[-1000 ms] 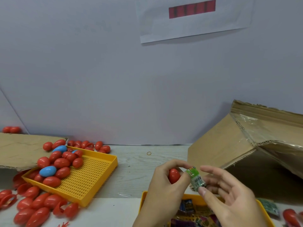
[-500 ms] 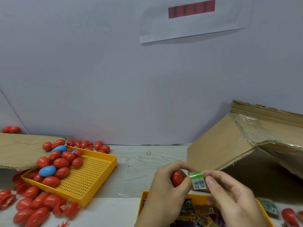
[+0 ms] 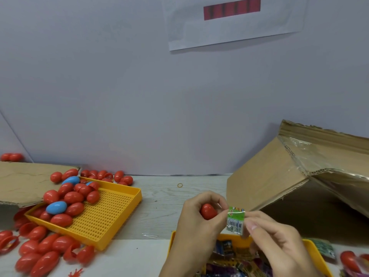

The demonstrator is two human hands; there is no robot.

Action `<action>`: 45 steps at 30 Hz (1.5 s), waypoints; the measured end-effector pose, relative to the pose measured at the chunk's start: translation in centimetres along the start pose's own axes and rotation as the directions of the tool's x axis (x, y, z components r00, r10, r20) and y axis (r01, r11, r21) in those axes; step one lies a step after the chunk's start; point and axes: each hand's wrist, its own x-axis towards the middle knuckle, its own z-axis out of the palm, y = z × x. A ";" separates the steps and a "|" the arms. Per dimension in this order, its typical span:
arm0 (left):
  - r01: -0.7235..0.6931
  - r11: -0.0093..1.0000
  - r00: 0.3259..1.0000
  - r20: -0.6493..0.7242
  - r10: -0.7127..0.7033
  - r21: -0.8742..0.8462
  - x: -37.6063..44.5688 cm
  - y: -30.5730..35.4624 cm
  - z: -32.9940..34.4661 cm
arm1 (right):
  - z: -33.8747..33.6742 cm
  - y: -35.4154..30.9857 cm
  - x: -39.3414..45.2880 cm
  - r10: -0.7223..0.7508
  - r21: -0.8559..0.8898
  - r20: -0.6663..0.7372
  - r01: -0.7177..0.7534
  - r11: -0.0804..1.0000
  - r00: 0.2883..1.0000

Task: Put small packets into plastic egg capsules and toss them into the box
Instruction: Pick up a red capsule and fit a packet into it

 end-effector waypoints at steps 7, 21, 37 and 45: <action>0.049 0.999 0.999 0.024 -0.049 0.000 -0.2 0.2 0.1 | 0.0 0.7 0.1 -0.022 0.048 -0.168 0.031 0.998 0.986; -0.055 0.985 0.993 -0.093 0.071 0.165 -0.3 -0.9 0.5 | 0.7 -0.1 0.1 -0.119 -0.283 -0.120 0.081 0.956 0.986; -0.263 0.866 0.960 0.026 0.278 0.425 -0.2 -1.1 0.6 | 1.0 0.3 0.4 -0.061 -0.023 -0.330 0.056 0.998 0.942; -0.322 0.823 0.942 0.068 0.330 0.468 -0.1 -1.0 0.5 | 0.6 -0.2 0.6 0.021 0.124 -0.346 0.023 0.992 0.938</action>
